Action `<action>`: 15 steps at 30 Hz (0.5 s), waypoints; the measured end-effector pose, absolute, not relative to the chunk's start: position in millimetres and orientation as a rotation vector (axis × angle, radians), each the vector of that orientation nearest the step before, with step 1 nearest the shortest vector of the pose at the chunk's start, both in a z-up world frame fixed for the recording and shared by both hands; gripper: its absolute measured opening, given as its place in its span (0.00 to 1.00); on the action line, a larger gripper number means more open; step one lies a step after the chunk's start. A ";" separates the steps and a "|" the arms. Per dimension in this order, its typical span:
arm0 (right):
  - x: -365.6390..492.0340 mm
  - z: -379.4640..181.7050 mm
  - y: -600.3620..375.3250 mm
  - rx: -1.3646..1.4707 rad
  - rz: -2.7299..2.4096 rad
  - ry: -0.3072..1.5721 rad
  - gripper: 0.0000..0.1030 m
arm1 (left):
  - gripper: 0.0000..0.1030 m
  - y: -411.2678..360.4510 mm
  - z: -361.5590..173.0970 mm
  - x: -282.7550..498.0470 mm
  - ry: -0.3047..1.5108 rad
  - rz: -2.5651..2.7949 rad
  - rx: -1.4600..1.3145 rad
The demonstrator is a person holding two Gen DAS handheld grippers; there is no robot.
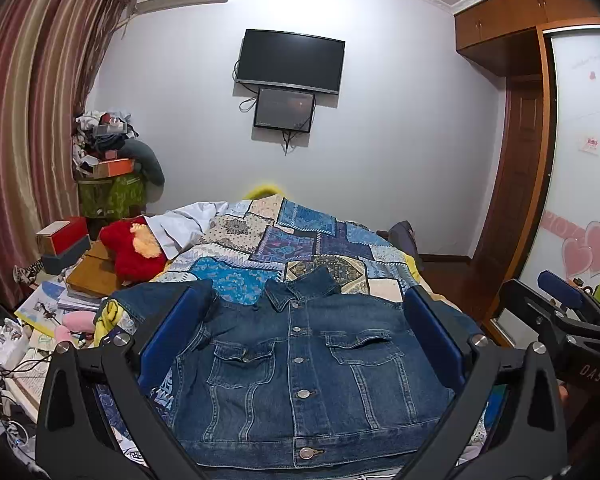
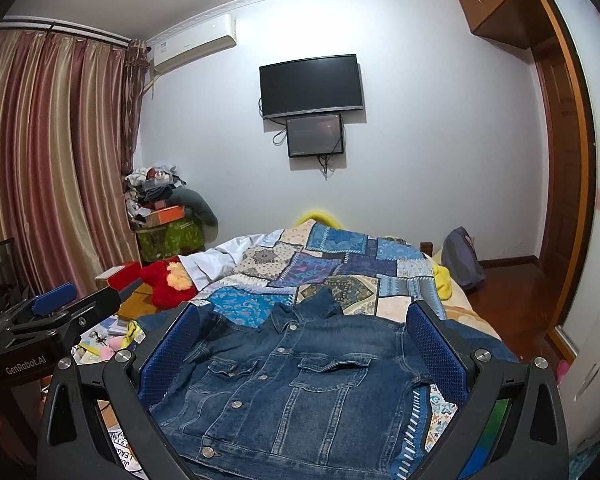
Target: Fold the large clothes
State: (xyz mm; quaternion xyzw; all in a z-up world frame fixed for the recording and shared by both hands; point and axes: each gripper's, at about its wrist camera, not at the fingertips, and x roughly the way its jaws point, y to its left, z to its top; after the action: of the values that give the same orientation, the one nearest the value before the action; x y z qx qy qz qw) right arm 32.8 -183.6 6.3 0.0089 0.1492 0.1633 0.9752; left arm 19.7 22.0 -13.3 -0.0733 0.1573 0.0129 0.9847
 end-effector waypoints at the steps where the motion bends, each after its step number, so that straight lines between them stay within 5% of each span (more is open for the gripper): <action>1: 33.0 5.2 -183.3 0.018 0.329 0.301 1.00 | 1.00 22.1 -13.6 19.9 0.317 0.026 -0.148; 15: 33.1 2.6 -182.7 0.018 0.330 0.303 1.00 | 1.00 23.5 -13.8 21.3 0.320 0.032 -0.154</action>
State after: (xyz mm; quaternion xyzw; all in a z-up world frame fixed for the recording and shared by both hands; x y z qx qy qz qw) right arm 33.1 -182.7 2.6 0.0088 0.1501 0.1636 0.9750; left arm 21.3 23.5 -13.8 -0.0765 0.1591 0.0161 0.9842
